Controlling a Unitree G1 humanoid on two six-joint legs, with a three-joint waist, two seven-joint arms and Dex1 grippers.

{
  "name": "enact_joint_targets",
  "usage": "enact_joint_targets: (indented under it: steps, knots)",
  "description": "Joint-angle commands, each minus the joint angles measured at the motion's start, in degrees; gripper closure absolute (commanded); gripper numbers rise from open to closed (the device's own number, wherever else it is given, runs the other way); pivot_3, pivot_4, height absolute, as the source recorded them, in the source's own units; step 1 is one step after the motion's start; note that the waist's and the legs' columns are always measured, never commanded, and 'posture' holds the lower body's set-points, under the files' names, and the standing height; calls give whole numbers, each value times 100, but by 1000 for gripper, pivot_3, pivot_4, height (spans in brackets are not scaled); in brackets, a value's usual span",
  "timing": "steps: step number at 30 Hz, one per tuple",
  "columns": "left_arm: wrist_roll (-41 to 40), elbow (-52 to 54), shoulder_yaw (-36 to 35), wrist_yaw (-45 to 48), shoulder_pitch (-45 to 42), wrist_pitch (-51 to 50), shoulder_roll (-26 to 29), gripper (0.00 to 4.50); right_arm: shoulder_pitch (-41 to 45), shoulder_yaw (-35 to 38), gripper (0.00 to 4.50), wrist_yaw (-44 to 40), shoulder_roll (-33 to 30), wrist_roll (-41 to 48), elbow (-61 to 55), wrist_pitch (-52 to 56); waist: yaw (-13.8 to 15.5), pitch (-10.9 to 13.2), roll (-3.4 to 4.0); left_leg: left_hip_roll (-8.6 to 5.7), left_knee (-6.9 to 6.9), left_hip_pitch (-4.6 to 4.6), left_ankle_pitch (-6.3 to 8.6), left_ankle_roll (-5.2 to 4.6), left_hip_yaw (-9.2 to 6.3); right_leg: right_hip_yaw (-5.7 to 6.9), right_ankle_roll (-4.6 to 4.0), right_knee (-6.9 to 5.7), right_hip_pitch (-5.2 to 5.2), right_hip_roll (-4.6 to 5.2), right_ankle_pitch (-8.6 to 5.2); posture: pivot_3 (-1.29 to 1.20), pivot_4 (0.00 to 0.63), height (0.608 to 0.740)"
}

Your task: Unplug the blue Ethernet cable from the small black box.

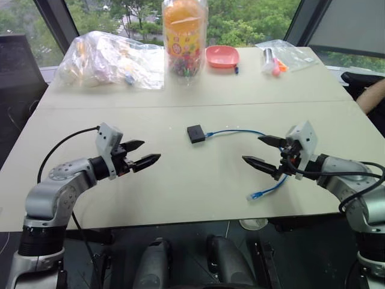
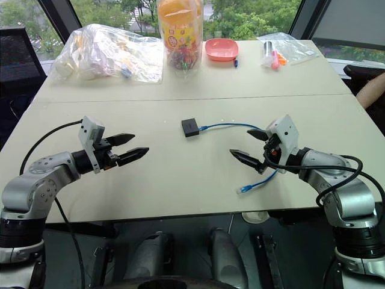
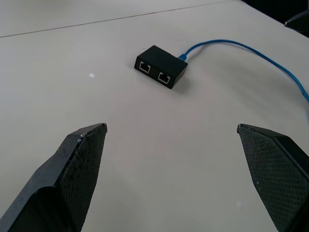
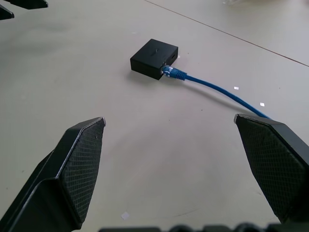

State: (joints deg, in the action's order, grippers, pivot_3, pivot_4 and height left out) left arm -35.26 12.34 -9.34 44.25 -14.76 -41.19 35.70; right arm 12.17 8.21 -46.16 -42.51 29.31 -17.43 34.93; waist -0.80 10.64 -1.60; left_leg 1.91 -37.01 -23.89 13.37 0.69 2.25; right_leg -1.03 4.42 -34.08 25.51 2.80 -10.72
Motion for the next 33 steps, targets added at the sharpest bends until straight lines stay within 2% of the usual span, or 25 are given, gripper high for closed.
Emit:
enact_joint_targets:
  steps: [1, 19, 25, 28, 31, 33]
  knots:
    - [-10, 161, -127, -32, -114, 176, 14, 32, 123, 29, 0, -16, 0, -32, -34, -119, 2, 0, 0, 0, 0, 0, 0, 0, -1, 0, 0, 0, 0, 0, 0, 0, 150, 740]
    - [-105, 66, -25, -32, -246, 144, -24, 32, 330, -151, 0, -50, 105, -297, 292, -415, 1, 0, 0, -1, -3, -2, 0, -1, 0, -1, 0, -2, -1, -4, 1, 0, 150, 740]
    - [39, -371, 23, 168, -597, 412, 11, 32, 674, -422, 0, -171, 147, -475, 610, -543, 4, 0, 0, -1, -7, -1, -1, -1, -1, 0, 0, -5, -1, -8, 1, 0, 150, 740]
    - [266, -991, 197, 646, -1013, 704, 213, 32, 1465, -991, 0, -423, 356, -929, 1453, -978, -34, 1, -3, -1, -9, 2, -1, -2, 0, -1, 0, -6, -4, -11, 2, 0, 150, 740]
    - [163, -1414, 375, 1567, -1381, 594, 606, 32, 2754, -1861, 0, -820, 792, -1829, 3272, -1930, -134, 4, -4, 1, -12, 11, -2, -3, 6, -3, -9, -11, -4, -17, 10, 0, 150, 740]
    - [-31, -1528, 391, 1999, -1568, 360, 811, 32, 3479, -2182, 0, -1073, 1167, -2172, 4521, -2441, -172, 6, 0, 1, -8, 14, -3, -4, 4, -2, -12, -13, -5, -18, 12, 0, 150, 740]
